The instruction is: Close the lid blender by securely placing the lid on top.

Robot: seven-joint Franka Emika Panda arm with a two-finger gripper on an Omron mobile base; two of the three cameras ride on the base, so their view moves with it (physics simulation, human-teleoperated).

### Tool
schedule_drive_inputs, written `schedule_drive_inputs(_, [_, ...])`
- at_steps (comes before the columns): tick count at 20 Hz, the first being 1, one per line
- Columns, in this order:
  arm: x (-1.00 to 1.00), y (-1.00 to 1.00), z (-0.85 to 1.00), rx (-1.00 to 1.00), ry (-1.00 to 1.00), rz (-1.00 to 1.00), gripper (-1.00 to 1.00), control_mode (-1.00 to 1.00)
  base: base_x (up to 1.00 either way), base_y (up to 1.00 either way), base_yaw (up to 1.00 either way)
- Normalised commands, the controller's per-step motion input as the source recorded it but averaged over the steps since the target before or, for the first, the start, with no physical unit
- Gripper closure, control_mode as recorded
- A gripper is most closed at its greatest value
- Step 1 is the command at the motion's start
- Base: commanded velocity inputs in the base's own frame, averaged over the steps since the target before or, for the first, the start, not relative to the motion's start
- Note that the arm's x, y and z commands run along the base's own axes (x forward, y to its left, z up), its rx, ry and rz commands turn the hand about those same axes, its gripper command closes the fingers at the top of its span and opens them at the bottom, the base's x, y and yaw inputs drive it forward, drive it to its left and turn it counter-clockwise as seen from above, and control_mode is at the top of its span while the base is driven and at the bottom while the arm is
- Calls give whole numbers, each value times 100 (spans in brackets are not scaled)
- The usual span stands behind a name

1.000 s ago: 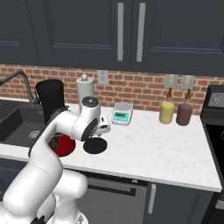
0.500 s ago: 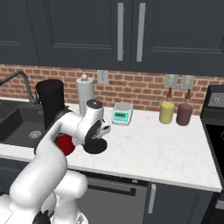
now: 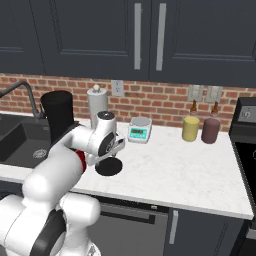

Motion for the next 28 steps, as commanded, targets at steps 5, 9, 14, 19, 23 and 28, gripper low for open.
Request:
schedule_drive_inputs(5, [34, 0, -12, 0, 2, 8, -100, -100, 0, 0, 0])
schedule_drive_inputs(9, [19, 0, -23, 0, 0, 9, -100, -100, 0, 0, 0])
schedule_drive_inputs(14, [8, 1, -26, 0, 0, 7, -100, -100, 0, 0, 0])
schedule_drive_inputs(19, [1, 4, -22, 0, 0, 5, -100, -100, 0, 0, 0])
schedule_drive_inputs(23, [4, 13, -18, 0, 0, 3, -100, -100, 0, 0, 0])
schedule_drive_inputs(28, [11, 8, -20, 0, 0, 2, -100, -100, 0, 0, 0])
